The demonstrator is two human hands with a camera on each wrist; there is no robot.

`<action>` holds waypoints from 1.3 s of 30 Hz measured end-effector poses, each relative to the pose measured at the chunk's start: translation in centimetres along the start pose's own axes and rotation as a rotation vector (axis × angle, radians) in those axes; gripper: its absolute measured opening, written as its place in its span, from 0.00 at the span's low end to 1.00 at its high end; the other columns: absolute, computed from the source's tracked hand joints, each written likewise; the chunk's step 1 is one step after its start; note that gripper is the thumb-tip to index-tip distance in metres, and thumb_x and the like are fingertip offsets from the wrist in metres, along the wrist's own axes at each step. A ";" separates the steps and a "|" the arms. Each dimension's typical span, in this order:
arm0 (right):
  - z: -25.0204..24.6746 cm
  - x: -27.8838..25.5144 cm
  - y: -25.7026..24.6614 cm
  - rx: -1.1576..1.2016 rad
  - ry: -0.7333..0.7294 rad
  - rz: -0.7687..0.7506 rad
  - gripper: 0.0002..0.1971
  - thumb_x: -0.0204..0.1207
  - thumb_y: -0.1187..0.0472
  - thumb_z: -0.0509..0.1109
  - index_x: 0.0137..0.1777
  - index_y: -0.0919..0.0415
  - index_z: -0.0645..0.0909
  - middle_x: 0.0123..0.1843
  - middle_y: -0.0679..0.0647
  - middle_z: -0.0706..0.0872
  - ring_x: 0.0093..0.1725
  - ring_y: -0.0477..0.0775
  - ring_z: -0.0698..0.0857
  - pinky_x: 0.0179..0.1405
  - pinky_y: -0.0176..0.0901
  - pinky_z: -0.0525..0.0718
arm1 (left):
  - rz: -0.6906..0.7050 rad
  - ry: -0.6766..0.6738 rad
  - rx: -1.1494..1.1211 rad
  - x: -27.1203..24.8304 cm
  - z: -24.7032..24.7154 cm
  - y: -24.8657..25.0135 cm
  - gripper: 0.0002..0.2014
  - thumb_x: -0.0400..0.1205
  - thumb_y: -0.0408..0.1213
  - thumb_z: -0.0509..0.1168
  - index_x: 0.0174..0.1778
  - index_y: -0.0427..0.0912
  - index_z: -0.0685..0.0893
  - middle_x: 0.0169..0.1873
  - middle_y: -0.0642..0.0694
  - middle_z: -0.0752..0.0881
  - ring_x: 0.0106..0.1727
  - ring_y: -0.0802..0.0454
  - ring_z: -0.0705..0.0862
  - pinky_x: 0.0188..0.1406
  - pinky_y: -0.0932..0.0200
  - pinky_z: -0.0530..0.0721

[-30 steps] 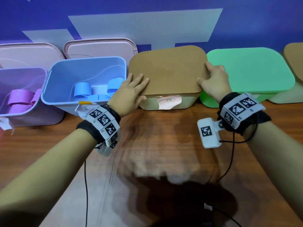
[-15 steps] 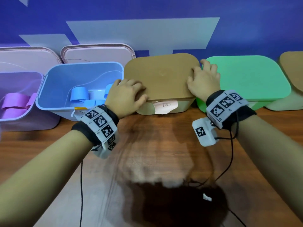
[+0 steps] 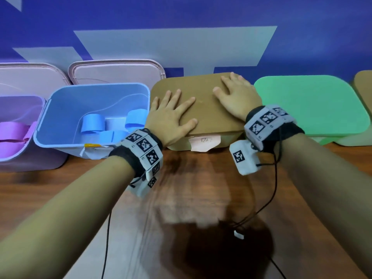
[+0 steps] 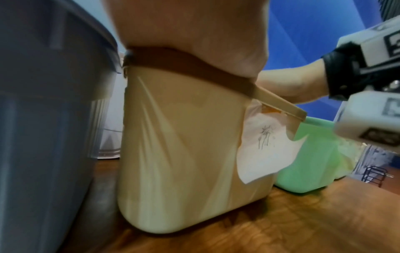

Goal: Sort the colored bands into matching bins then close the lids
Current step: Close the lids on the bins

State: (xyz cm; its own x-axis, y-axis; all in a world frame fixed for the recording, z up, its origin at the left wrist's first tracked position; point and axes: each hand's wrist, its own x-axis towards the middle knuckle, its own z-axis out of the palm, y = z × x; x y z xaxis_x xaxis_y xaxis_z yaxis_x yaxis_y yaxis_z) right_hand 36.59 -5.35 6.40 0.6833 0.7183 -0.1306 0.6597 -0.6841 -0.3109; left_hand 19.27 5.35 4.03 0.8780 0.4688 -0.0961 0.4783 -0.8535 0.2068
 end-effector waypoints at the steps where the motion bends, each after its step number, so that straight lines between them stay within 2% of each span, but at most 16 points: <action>1: -0.8 0.2 0.0 0.045 -0.004 0.002 0.29 0.83 0.43 0.47 0.82 0.52 0.53 0.85 0.53 0.51 0.84 0.54 0.50 0.82 0.55 0.48 | 0.002 0.000 0.002 -0.1 0.1 -0.1 0.36 0.73 0.66 0.42 0.80 0.65 0.53 0.83 0.49 0.50 0.84 0.47 0.46 0.80 0.43 0.41; 4: -1.1 0.2 0.9 0.090 0.072 0.022 0.29 0.85 0.46 0.45 0.83 0.55 0.47 0.85 0.54 0.46 0.84 0.54 0.46 0.81 0.54 0.44 | 0.020 0.013 0.013 -0.1 0.3 -0.3 0.40 0.68 0.70 0.36 0.80 0.66 0.53 0.83 0.49 0.50 0.84 0.47 0.47 0.80 0.43 0.42; 8: 1.8 -0.5 2.5 -0.142 0.066 0.014 0.34 0.82 0.41 0.46 0.83 0.58 0.47 0.85 0.55 0.47 0.83 0.56 0.51 0.81 0.55 0.46 | 0.016 0.004 0.028 0.0 0.2 0.0 0.41 0.67 0.69 0.34 0.80 0.66 0.53 0.83 0.48 0.50 0.84 0.47 0.47 0.80 0.43 0.43; 15: 1.8 -0.7 2.4 -0.168 0.055 0.005 0.33 0.82 0.42 0.46 0.83 0.57 0.47 0.85 0.54 0.47 0.83 0.56 0.49 0.80 0.60 0.45 | -0.002 -0.011 0.001 -0.3 -0.1 0.3 0.35 0.73 0.65 0.43 0.80 0.65 0.53 0.83 0.49 0.49 0.84 0.47 0.46 0.80 0.44 0.41; 19: 1.4 -1.3 2.0 -0.127 0.047 0.016 0.30 0.84 0.45 0.47 0.83 0.56 0.49 0.85 0.55 0.49 0.83 0.56 0.49 0.80 0.61 0.46 | 0.013 -0.036 0.007 -0.4 -0.4 0.4 0.35 0.74 0.65 0.42 0.81 0.64 0.51 0.84 0.48 0.48 0.84 0.47 0.45 0.80 0.44 0.40; 23: 0.5 -2.2 1.5 -0.061 0.026 0.024 0.27 0.85 0.50 0.48 0.82 0.55 0.54 0.85 0.56 0.50 0.83 0.57 0.49 0.79 0.62 0.47 | 0.025 -0.074 0.002 -0.3 -0.8 0.3 0.31 0.82 0.62 0.49 0.81 0.63 0.49 0.84 0.47 0.45 0.84 0.46 0.43 0.80 0.43 0.39; 30: -1.4 -3.4 -2.1 0.024 0.091 0.028 0.24 0.84 0.55 0.54 0.79 0.56 0.62 0.83 0.57 0.57 0.82 0.59 0.56 0.79 0.56 0.55 | 0.091 -0.152 0.020 -0.6 -1.4 0.2 0.30 0.83 0.59 0.49 0.81 0.62 0.48 0.83 0.46 0.43 0.83 0.44 0.41 0.80 0.43 0.39; 32: -1.6 -3.3 -3.4 0.057 0.085 0.027 0.23 0.83 0.55 0.55 0.78 0.55 0.65 0.81 0.57 0.62 0.79 0.60 0.60 0.78 0.57 0.60 | 0.147 -0.175 -0.010 -0.6 -2.3 -0.4 0.29 0.84 0.55 0.51 0.82 0.60 0.51 0.84 0.46 0.47 0.84 0.46 0.44 0.80 0.44 0.41; 34: -1.8 -3.2 -4.7 0.037 0.073 0.013 0.21 0.82 0.54 0.56 0.75 0.53 0.69 0.77 0.55 0.68 0.75 0.60 0.68 0.72 0.57 0.69 | 0.201 -0.176 -0.103 -0.4 -3.7 -1.4 0.27 0.84 0.49 0.56 0.81 0.53 0.60 0.82 0.45 0.57 0.83 0.47 0.51 0.81 0.48 0.50; 35: -1.9 -3.2 -5.2 0.019 0.062 0.006 0.20 0.82 0.53 0.56 0.73 0.52 0.70 0.75 0.54 0.71 0.72 0.59 0.71 0.68 0.54 0.72 | 0.210 -0.155 -0.158 -0.4 -4.4 -1.8 0.26 0.84 0.45 0.58 0.79 0.49 0.65 0.79 0.44 0.64 0.81 0.46 0.57 0.79 0.51 0.56; 37: -2.2 -3.0 -6.5 0.032 0.036 -0.020 0.18 0.82 0.56 0.56 0.70 0.54 0.74 0.70 0.54 0.75 0.67 0.58 0.75 0.58 0.42 0.72 | 0.172 -0.072 -0.254 -0.4 -6.1 -3.3 0.21 0.83 0.39 0.60 0.73 0.43 0.74 0.71 0.41 0.74 0.74 0.45 0.69 0.72 0.56 0.66; 39: -2.5 -2.5 -8.0 0.083 0.012 -0.040 0.16 0.83 0.60 0.57 0.68 0.56 0.77 0.66 0.55 0.79 0.63 0.57 0.78 0.49 0.37 0.69 | 0.102 0.008 -0.319 -0.6 -7.9 -5.1 0.17 0.83 0.36 0.60 0.68 0.41 0.78 0.66 0.42 0.79 0.68 0.46 0.74 0.65 0.61 0.67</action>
State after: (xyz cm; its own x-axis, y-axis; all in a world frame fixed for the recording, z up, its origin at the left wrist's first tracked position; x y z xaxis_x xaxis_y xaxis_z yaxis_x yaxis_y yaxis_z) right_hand 30.39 -2.04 11.60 0.6612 0.7428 -0.1051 0.6587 -0.6419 -0.3925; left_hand 16.19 11.16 10.75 0.9204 0.3877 -0.0515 0.3580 -0.7824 0.5096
